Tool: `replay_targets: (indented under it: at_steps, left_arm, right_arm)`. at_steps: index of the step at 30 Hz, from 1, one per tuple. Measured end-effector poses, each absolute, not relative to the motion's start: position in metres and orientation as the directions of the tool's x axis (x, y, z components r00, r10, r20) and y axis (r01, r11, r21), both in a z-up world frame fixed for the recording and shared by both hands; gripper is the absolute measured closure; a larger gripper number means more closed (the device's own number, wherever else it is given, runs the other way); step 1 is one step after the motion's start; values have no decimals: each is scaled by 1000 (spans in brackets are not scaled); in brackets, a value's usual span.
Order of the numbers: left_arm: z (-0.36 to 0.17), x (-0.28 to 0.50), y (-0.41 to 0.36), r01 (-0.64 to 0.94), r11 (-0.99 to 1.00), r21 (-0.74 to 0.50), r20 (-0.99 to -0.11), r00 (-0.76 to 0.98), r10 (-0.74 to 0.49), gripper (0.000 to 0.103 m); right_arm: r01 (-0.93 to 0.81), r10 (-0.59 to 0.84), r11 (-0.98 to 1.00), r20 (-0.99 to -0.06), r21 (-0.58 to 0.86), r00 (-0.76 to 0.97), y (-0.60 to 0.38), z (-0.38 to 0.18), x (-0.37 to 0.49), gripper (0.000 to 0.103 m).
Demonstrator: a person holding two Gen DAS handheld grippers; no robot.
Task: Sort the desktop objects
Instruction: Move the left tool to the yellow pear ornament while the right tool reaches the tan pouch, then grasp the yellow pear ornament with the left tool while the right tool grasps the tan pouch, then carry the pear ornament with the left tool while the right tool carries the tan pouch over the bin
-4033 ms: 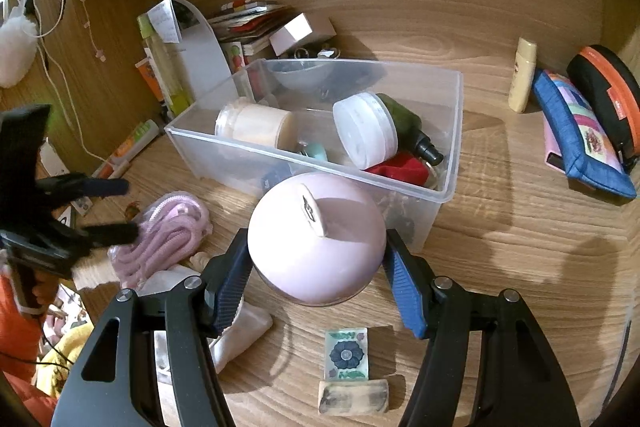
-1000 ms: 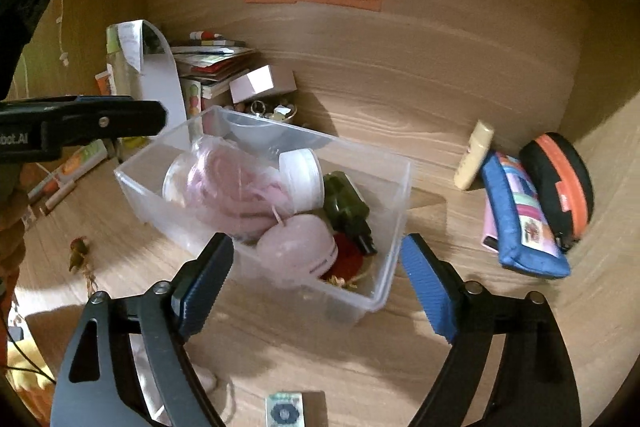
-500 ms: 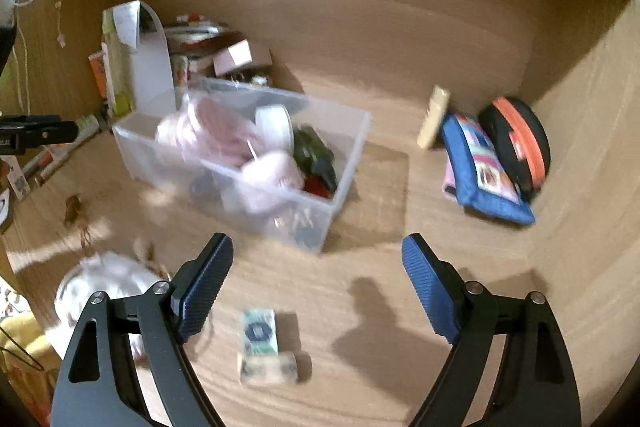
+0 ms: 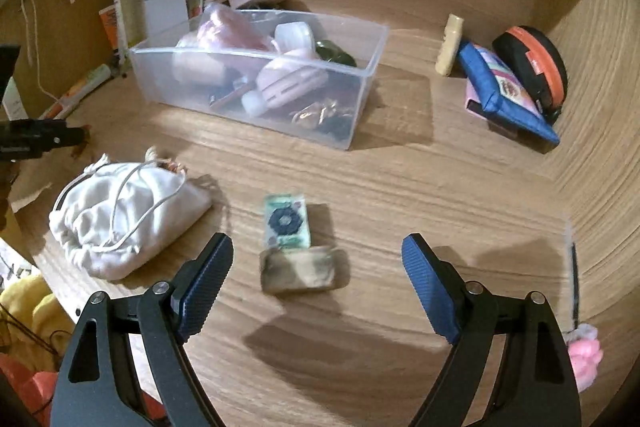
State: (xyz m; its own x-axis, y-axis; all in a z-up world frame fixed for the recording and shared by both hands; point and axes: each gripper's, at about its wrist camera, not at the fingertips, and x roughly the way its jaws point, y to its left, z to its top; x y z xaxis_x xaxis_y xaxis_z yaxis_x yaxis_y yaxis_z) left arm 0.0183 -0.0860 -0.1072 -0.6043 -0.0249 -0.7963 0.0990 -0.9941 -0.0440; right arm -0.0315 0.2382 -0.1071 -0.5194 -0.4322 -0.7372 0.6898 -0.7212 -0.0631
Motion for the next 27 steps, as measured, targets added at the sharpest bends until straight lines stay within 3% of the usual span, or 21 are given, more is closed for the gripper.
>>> replay_targets:
  at_steps: [5, 8, 11, 14, 22, 27]
  left_arm:
    - [-112, 19, -77, 87, -996, -11, -788, -614, -45, 67]
    - [-113, 19, -74, 90, -996, 5, -777, -626, -61, 81]
    - [-113, 21, -73, 93, -996, 4, -768, -637, -63, 82]
    - [-113, 20, -75, 100, -995, -21, -766, -641, -48, 82]
    - [-90, 22, -75, 90, -987, -134, -704, -710, 31, 82]
    - [-65, 15, -69, 67, -988, -137, -650, -759, 38, 82]
  right_arm:
    - [709, -452, -704, -744, -42, -492, 235, -111, -29, 26]
    - [719, -444, -693, -761, -43, -473, 232, -117, -31, 42]
    - [724, -461, -689, -761, -17, -457, 234, -119, -31, 50]
    - [721, -469, -693, -753, -10, -461, 236, -117, -30, 64]
    - [713, -503, -700, -740, 46, -446, 244, -113, -36, 66]
    - [701, -529, -710, -710, 69, -466, 248, -97, -44, 66]
